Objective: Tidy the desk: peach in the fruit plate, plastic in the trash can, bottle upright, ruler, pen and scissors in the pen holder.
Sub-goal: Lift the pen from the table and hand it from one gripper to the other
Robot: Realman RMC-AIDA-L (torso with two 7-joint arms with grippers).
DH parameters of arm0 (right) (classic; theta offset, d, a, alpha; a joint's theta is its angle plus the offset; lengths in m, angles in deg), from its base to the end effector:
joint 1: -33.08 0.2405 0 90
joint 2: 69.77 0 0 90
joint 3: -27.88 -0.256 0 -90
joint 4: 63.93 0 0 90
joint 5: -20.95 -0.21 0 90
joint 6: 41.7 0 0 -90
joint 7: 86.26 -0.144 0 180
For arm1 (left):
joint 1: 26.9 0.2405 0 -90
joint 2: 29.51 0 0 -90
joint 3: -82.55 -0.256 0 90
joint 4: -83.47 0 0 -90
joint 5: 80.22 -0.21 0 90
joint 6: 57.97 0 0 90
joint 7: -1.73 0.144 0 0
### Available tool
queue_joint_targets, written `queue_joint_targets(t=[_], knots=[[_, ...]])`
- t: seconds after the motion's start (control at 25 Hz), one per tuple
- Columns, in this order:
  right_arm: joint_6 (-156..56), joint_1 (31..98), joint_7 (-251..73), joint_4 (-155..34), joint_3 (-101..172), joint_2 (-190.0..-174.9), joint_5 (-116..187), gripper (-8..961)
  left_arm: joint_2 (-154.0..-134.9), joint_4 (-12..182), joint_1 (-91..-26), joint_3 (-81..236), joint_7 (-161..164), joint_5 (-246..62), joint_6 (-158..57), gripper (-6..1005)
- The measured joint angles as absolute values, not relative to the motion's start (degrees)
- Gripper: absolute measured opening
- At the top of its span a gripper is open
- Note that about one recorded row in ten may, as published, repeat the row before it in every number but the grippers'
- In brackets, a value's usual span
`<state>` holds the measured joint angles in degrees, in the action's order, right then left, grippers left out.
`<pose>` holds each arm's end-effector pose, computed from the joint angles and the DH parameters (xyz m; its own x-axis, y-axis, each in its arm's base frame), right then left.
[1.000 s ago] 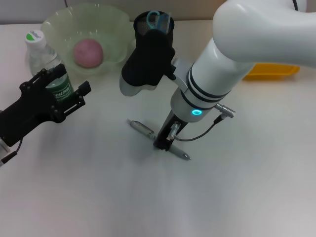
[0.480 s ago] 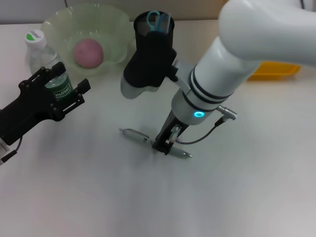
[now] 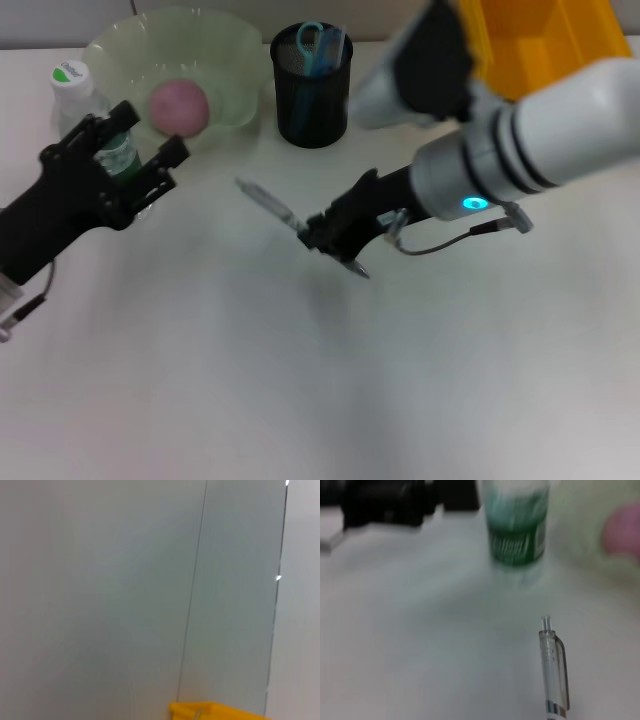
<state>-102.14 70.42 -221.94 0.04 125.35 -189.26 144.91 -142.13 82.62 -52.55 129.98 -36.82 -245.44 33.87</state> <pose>0.1292 0.3582 -0.0920 0.9112 -0.4113 -0.0231 -0.4044 -0.8822 -0.2412 -0.3021 0.2888 0.0000 0.5626 0.0180 0.8265 0.5865 -0.7133 -0.3837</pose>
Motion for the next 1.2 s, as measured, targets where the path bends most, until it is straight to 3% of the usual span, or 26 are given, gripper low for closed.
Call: queue_joint_targets(t=[0.28,0.44,0.72,1.2], knots=[[-96.8,58.1,-187.2,-3.1,119.8,-189.33,115.4,115,-144.91,81.9,-54.3,130.0,-38.2,-245.5,35.3,752],[-96.9,56.0,-174.6,-6.9,118.9,-189.3,104.9,115,-146.2,81.9,-55.6,130.0,-40.1,-245.5,35.5,751],[-98.8,55.6,-150.8,-17.4,119.3,-189.41,85.7,114,-147.66,81.8,-57.0,130.5,-42.3,-245.4,35.0,749],[-99.2,58.4,-132.9,-25.0,127.2,-189.65,68.7,114,-147.91,78.7,-57.6,130.6,-42.3,-245.4,31.2,746]])
